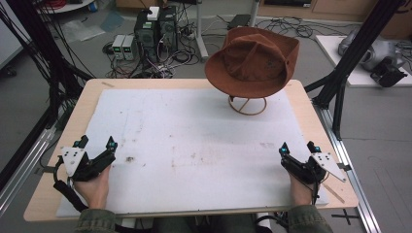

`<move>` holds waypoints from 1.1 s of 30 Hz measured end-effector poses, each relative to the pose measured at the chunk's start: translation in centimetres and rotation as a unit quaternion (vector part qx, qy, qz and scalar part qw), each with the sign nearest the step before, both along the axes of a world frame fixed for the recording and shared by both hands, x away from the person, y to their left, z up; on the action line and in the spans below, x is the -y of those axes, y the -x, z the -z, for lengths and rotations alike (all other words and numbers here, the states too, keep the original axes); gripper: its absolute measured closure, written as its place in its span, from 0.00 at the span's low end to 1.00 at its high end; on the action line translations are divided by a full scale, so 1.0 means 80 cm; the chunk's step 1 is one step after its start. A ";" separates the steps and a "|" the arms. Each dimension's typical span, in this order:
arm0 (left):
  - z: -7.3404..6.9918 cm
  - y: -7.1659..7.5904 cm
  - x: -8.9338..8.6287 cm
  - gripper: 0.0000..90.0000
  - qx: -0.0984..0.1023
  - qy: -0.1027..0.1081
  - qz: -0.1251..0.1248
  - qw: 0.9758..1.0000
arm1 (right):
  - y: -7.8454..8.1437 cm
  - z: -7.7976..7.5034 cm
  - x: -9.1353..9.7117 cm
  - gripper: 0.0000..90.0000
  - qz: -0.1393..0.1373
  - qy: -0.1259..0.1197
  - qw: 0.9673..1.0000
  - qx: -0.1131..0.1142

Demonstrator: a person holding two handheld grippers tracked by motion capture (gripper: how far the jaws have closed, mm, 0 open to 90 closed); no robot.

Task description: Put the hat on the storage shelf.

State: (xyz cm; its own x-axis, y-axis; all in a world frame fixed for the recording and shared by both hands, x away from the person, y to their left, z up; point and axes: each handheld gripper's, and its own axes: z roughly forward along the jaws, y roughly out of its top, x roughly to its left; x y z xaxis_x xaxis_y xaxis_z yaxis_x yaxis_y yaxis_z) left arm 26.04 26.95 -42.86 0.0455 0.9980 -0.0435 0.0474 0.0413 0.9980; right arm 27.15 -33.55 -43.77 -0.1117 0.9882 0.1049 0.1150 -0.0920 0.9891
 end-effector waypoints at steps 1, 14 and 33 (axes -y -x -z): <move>0.000 0.000 0.000 0.19 0.000 0.000 0.000 1.000 | 0.000 0.000 0.000 0.07 0.001 -0.002 1.000 -0.001; 0.003 0.001 -0.002 0.19 0.001 0.000 0.004 1.000 | 0.001 0.000 0.004 0.07 -0.002 -0.011 1.000 -0.002; 0.006 -0.001 -0.004 0.19 -0.011 0.008 0.010 1.000 | -0.001 0.002 0.004 0.07 -0.005 -0.010 1.000 -0.007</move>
